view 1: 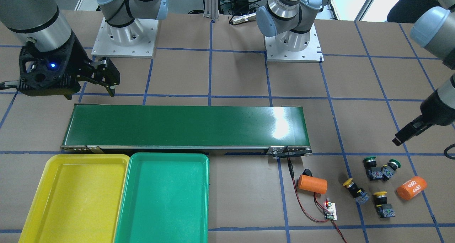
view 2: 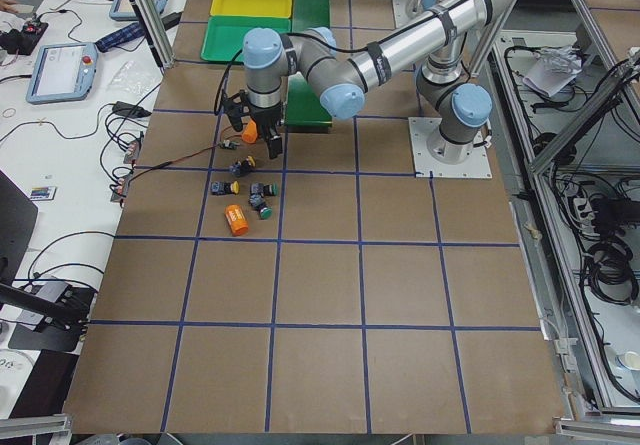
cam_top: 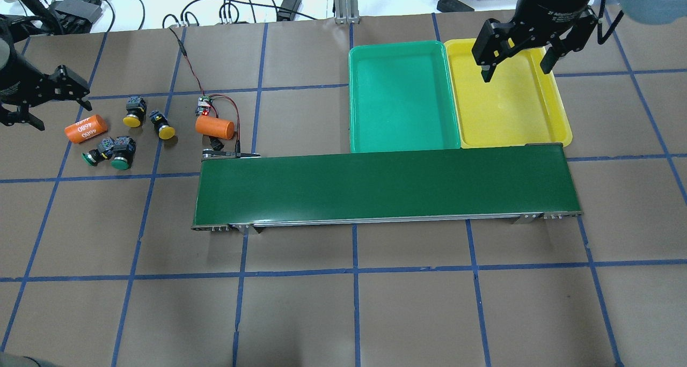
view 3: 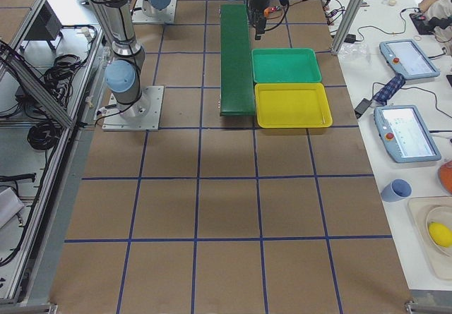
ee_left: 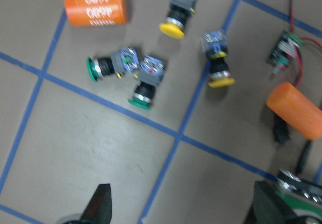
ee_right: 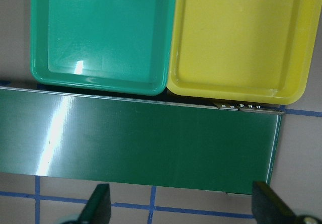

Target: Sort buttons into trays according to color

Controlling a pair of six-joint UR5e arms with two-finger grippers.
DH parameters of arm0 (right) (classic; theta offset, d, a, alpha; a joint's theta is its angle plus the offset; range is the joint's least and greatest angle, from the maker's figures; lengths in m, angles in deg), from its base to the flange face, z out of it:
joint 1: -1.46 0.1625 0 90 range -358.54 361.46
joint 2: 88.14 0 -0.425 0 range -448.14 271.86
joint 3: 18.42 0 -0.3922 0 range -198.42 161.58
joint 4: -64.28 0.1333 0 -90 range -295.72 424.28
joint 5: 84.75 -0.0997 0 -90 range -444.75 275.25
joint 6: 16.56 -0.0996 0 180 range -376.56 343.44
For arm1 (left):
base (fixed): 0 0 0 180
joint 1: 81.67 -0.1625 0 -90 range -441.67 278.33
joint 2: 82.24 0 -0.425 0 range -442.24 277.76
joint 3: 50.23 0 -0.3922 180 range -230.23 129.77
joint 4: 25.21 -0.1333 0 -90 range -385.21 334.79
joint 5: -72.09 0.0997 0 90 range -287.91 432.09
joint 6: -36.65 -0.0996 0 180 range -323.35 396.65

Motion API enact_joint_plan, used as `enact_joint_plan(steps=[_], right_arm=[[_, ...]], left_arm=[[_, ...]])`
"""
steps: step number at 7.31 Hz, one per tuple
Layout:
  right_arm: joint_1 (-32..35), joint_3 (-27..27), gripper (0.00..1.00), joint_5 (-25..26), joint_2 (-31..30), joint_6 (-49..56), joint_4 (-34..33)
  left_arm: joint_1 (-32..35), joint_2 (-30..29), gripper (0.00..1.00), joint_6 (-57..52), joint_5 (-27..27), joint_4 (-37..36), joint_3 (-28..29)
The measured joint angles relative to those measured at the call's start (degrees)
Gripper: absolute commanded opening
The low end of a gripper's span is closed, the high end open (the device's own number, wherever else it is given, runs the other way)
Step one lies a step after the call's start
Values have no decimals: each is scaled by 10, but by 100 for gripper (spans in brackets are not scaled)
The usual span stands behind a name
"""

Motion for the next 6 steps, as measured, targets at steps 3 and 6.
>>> enact_joint_plan(steps=[3,6], right_arm=[[-2,0,100,-22,1,0,-1],[-1,0,100,-24,2,0,-1]], left_arm=[[-25,-104,100,-28,3,-54,69],[-27,-190,100,-45,31,-37,149]])
